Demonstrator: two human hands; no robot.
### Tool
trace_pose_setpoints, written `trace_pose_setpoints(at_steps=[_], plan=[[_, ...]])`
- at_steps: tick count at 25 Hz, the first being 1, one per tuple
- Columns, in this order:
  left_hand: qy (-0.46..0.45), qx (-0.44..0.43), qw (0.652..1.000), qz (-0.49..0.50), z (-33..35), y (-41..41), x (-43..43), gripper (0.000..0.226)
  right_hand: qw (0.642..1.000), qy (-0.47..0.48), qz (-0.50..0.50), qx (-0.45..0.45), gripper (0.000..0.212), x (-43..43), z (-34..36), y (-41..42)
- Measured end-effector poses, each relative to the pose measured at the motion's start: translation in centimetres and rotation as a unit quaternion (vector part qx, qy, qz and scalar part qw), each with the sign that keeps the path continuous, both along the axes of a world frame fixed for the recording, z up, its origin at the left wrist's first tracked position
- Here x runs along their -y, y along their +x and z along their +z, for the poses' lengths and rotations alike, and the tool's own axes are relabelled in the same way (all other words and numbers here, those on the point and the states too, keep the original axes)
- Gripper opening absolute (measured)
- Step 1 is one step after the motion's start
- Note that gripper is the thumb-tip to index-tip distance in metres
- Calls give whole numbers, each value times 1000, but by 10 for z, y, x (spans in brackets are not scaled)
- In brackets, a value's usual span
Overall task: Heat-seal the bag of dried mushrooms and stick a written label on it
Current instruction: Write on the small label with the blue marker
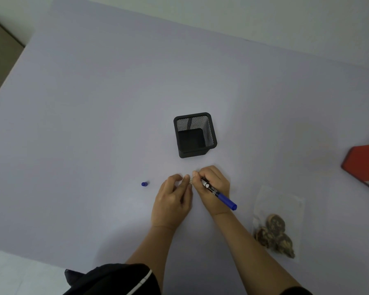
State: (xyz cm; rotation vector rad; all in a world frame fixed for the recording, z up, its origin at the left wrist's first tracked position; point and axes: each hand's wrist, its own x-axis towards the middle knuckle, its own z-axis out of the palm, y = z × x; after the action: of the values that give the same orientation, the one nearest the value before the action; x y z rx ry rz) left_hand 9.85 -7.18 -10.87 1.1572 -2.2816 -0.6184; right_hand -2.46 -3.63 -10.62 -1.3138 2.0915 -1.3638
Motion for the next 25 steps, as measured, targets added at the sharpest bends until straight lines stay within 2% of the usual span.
trace_pose_setpoints(at_steps=[5, 11, 25], plan=[[37, -8, 999, 2, 7, 1, 2, 24, 1000, -5, 1, -2, 24, 1, 0, 0], [40, 1, 999, -3, 8, 1, 2, 11, 1000, -13, -7, -2, 22, 1, -1, -1], [40, -22, 999, 5, 8, 2, 1, 11, 1000, -9, -16, 1, 25, -1, 0, 2]])
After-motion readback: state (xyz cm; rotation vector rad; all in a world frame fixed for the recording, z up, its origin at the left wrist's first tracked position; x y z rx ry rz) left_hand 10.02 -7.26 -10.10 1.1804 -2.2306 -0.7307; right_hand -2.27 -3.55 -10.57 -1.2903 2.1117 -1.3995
